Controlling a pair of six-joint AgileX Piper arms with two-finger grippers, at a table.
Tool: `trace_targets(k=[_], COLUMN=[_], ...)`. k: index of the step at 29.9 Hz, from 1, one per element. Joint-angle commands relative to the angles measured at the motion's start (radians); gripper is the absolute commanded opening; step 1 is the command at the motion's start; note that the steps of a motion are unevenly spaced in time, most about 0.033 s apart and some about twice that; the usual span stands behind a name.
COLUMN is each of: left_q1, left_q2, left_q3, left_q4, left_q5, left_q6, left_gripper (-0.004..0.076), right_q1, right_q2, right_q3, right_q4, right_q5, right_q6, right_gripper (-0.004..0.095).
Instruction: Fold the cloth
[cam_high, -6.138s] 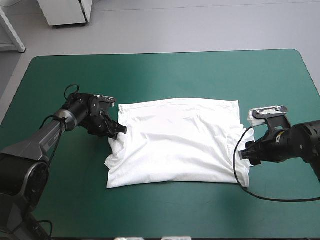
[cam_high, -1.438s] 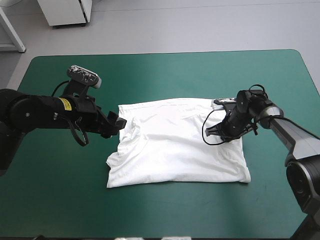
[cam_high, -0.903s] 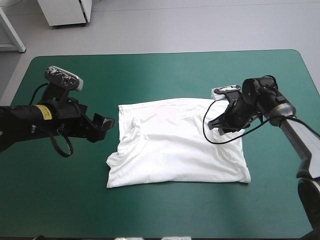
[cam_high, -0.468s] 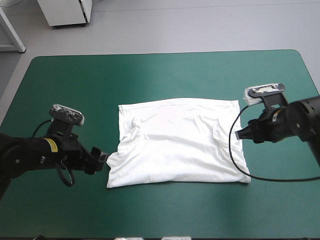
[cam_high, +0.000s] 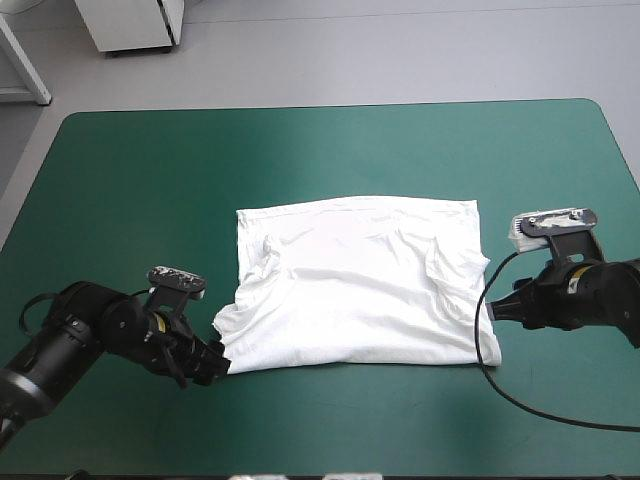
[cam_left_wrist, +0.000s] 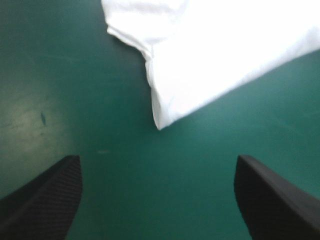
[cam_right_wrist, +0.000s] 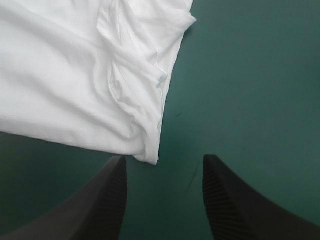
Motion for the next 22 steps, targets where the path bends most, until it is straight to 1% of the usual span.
trace_targets(k=[1,9,14,16,20,22], left_q1=[-0.002,-0.002,-0.020,-0.043,-0.094,-0.107], left_q2=[0.066,0.262,0.329,0.357,0.419,0.452], left_q3=[-0.020,-0.020,-0.020,-0.020,-0.020,-0.020], left_q4=[-0.014,-0.029,-0.050,-0.050,-0.047,-0.050], left_q5=[-0.087,-0.177,-0.225,-0.236,-0.268,-0.271], left_q6=[-0.013,-0.024,-0.024,-0.034,-0.054,-0.054], left_gripper=[0.0603,0.0602,0.0594,0.0568,0.0489,0.0429], right_q1=[0.001,0.001,0.001,0.001,0.001,0.001], right_q2=[-0.013,-0.013,-0.013,-0.013,-0.013,-0.018], right_q3=[0.006,0.023,0.100,0.138,0.202,0.243], right_q4=[-0.010,-0.018,-0.064,-0.064,-0.060,-0.055], right_q5=[-0.010,-0.024,-0.064,-0.104,-0.197,-0.235], right_q6=[-0.001,0.004,0.031,0.042,0.076,0.080], right_gripper=[0.0459,0.0459,0.0459,0.0459,0.0459,0.0459])
